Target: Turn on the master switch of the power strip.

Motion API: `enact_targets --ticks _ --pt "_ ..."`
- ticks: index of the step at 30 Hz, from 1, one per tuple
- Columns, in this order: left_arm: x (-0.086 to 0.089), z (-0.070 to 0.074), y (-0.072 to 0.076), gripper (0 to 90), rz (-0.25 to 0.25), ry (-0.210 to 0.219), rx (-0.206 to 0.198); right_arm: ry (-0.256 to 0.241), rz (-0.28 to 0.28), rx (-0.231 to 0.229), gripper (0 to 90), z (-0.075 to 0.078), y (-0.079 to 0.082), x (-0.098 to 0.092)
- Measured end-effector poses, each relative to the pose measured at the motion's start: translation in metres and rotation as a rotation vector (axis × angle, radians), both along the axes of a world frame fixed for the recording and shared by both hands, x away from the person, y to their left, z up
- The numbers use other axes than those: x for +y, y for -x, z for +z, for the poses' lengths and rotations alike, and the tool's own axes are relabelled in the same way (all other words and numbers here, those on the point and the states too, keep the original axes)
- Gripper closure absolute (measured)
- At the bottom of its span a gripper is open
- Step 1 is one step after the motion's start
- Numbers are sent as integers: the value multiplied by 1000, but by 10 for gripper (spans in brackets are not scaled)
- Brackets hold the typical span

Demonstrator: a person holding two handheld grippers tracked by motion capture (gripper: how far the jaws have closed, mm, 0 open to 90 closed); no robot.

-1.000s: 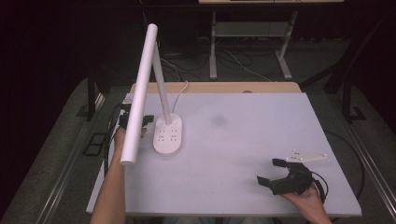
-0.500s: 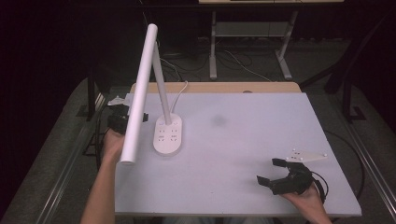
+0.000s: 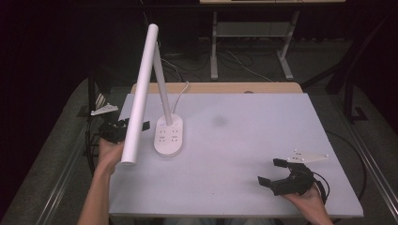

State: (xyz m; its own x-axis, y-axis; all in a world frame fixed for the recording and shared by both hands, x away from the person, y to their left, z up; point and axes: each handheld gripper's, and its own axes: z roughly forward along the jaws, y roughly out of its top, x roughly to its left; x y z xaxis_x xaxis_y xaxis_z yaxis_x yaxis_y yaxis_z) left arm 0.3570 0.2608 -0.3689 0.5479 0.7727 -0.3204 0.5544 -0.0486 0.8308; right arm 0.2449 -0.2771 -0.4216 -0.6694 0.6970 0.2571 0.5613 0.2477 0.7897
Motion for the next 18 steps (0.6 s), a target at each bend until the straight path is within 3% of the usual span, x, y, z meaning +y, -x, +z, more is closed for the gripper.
enact_targets --ticks 3,7,18 --pt "-3 -2 8 114 -14 -18 -1 0 -1 0 9 0 0 0" --pt "-6 -7 17 1 -40 -4 19 0 0 1 9 0 0 0" --pt "-17 -18 50 0 -73 -20 -17 0 -2 1 9 0 0 0"
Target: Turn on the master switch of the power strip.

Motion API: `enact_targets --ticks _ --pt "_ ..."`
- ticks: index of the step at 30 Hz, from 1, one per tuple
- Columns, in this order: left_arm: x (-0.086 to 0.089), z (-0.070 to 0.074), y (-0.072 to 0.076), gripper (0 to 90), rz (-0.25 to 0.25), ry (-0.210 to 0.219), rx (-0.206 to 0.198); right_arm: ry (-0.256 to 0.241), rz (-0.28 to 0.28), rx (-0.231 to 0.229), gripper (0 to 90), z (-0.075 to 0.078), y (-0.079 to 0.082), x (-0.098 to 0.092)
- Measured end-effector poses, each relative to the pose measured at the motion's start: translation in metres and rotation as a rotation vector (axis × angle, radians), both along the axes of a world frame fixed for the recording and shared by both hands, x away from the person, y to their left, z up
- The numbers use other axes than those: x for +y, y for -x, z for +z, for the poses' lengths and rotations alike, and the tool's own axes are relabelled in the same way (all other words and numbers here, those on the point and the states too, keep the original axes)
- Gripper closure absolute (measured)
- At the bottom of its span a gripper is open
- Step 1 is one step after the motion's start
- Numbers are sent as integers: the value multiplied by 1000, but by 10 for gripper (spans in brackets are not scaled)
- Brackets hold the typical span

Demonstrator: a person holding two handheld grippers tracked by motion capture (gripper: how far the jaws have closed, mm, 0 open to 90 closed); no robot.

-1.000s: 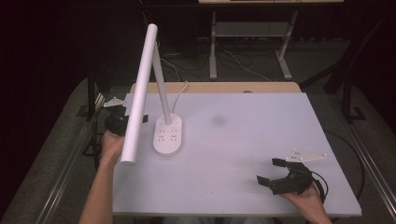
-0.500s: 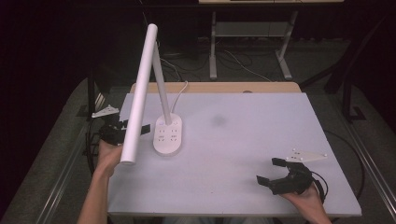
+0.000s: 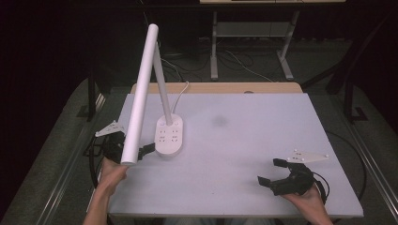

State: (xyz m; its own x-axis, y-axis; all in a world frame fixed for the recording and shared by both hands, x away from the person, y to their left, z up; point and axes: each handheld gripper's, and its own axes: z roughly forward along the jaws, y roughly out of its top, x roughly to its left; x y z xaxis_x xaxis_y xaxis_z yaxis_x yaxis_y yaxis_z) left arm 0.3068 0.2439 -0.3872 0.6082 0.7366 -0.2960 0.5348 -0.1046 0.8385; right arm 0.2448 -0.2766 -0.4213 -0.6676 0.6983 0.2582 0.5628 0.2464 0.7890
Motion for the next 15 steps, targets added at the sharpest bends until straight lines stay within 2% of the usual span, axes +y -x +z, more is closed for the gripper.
enact_targets --ticks 4,15 --pt "-4 -3 8 0 -8 12 -5 0 0 -1 9 0 0 0" --pt "-25 -19 31 0 -79 -32 8 -5 1 -2 9 1 1 -1"
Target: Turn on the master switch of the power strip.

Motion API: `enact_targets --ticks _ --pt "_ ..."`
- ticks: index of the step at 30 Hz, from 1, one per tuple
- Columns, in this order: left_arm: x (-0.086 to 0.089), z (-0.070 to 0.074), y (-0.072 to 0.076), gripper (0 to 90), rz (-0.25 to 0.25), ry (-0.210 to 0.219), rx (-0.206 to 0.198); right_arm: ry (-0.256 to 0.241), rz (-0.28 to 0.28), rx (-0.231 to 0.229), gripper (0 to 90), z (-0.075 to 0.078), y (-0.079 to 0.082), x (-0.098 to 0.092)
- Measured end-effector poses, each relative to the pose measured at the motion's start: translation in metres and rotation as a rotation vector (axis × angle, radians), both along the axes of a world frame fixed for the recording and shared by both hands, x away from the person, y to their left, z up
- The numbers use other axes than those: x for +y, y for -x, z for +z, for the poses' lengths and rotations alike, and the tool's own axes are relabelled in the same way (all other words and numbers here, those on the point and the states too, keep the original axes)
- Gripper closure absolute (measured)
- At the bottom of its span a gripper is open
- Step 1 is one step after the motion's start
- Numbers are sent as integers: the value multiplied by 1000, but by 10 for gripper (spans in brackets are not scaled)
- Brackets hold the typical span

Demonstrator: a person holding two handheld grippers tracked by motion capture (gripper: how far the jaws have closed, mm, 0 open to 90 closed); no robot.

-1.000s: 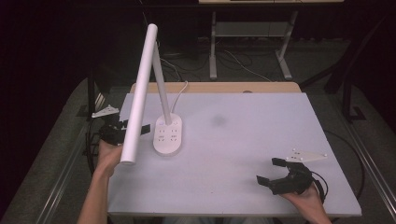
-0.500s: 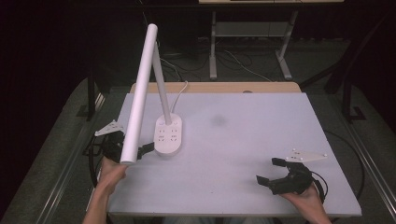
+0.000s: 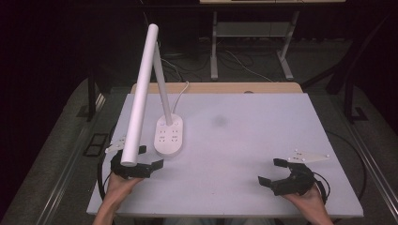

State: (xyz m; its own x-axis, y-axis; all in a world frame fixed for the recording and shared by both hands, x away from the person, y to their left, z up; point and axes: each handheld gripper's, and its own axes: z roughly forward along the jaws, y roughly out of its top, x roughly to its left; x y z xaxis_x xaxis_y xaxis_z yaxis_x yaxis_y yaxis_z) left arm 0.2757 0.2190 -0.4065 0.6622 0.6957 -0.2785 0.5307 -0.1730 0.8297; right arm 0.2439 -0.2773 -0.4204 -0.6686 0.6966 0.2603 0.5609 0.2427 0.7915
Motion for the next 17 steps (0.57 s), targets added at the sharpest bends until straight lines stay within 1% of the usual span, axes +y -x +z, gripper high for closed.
enact_targets --ticks 3,9,15,17 --pt "-6 -2 5 0 -16 -11 -1 0 2 -1 9 0 0 0" --pt "-16 -7 16 0 -41 -9 -9 -3 3 -4 9 0 1 0" --pt "-25 -13 21 0 -67 -22 1 -6 9 4 9 1 3 1" --pt "-28 -15 23 0 -72 -17 8 -4 13 4 9 1 3 0"
